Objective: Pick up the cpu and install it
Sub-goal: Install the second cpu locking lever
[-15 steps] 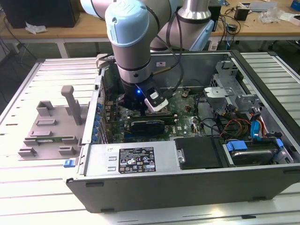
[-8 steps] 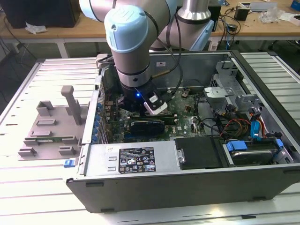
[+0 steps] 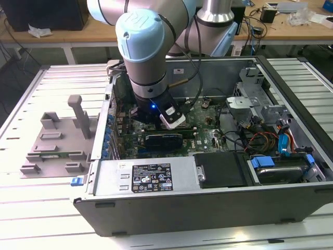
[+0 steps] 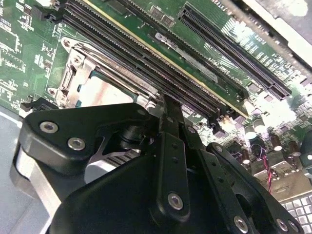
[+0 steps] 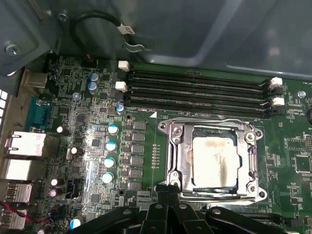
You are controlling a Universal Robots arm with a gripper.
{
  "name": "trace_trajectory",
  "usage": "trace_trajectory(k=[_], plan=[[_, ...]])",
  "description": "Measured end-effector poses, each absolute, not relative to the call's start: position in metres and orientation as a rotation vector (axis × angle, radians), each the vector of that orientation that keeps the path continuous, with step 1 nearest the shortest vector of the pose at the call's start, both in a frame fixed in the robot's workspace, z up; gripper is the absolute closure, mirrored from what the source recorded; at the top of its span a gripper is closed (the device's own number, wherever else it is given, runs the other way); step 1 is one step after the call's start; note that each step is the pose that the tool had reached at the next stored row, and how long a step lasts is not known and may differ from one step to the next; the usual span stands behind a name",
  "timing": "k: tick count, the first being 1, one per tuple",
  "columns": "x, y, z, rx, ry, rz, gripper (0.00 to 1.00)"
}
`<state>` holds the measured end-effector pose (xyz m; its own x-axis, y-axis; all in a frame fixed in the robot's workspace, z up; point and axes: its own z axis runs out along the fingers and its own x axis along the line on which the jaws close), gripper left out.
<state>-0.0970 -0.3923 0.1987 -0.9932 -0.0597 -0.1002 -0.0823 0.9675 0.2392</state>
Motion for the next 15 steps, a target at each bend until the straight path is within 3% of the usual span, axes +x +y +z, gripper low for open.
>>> trace_trajectory(k=[15], plan=[[-0.1069,-0.3909,0.1968,-0.109,3.022,0.381,0.89]])
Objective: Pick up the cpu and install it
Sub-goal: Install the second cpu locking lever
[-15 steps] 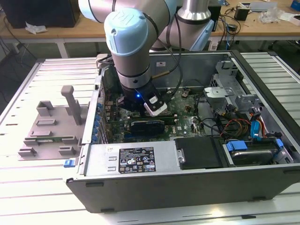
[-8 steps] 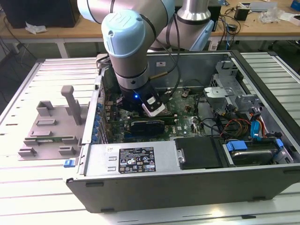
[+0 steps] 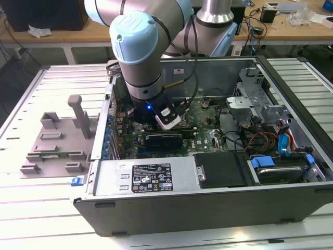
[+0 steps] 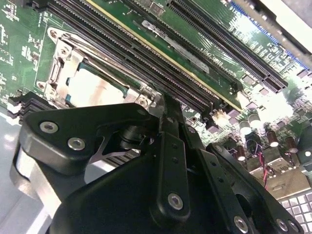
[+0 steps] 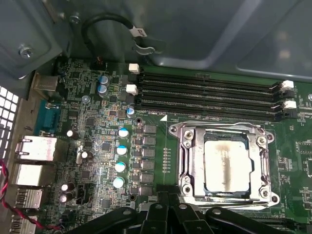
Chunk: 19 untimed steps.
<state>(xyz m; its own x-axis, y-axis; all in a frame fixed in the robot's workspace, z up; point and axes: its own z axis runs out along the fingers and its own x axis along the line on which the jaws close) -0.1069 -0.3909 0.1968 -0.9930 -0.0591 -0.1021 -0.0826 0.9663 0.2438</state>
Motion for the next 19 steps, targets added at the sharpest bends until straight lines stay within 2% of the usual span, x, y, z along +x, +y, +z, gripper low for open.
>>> trace_trajectory(k=[5,7,8,19], plan=[[-0.107,-0.391,0.219,-0.109,3.022,0.376,0.89],[-0.106,-0.391,0.223,-0.106,3.031,0.344,0.89],[-0.104,-0.391,0.223,-0.1,3.039,0.307,0.89],[-0.06,-0.384,0.223,-0.092,3.039,0.303,0.89]])
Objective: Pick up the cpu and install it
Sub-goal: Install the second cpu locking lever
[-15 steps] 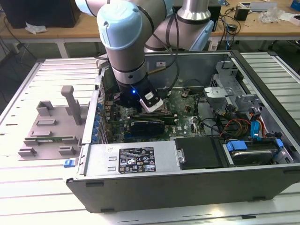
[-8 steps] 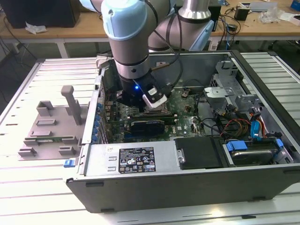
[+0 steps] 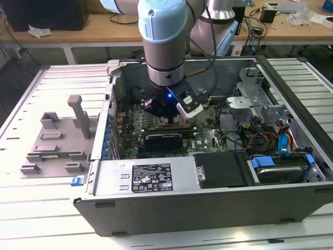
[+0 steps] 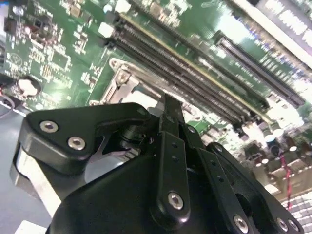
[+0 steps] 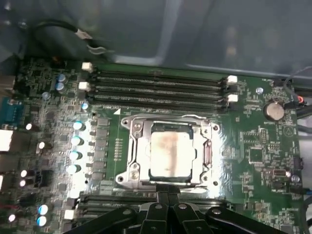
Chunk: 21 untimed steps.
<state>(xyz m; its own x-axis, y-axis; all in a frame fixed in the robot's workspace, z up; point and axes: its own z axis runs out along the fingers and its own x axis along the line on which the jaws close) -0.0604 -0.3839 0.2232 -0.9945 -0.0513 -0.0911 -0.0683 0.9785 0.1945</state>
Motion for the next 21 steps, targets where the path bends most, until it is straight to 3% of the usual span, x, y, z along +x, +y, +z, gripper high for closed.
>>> trace_trajectory(k=[8,12,21], plan=[[-0.058,-0.351,0.223,-0.093,3.043,0.275,0.89],[-0.056,-0.348,0.225,-0.097,3.07,0.135,0.89],[-0.052,-0.345,0.234,-0.097,3.071,0.129,0.89]])
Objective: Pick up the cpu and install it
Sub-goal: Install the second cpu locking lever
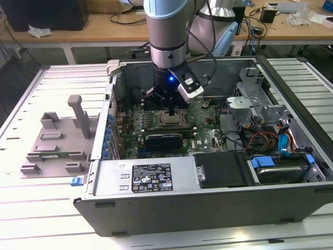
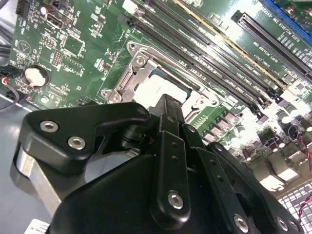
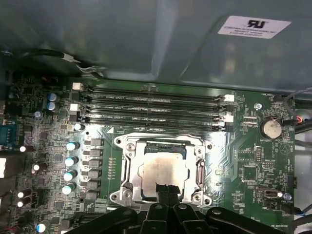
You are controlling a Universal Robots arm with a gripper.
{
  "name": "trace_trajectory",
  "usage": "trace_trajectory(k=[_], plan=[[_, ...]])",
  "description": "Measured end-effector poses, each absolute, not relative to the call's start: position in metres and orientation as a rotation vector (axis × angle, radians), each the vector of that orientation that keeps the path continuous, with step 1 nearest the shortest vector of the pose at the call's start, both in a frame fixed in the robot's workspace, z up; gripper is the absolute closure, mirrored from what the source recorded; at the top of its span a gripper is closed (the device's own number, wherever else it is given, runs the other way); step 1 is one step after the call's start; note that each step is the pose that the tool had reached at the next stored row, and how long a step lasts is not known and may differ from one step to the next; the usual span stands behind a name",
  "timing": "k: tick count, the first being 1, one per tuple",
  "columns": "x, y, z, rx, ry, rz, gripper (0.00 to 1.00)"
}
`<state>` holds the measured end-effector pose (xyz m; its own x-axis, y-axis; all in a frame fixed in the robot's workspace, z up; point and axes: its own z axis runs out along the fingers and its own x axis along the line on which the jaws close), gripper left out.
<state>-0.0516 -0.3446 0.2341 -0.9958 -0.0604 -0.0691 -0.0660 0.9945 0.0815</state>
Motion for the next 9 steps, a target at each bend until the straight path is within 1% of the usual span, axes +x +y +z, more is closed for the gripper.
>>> trace_trajectory(k=[9], plan=[[-0.0513,-0.3442,0.2364,-0.097,3.071,0.129,0.89]])
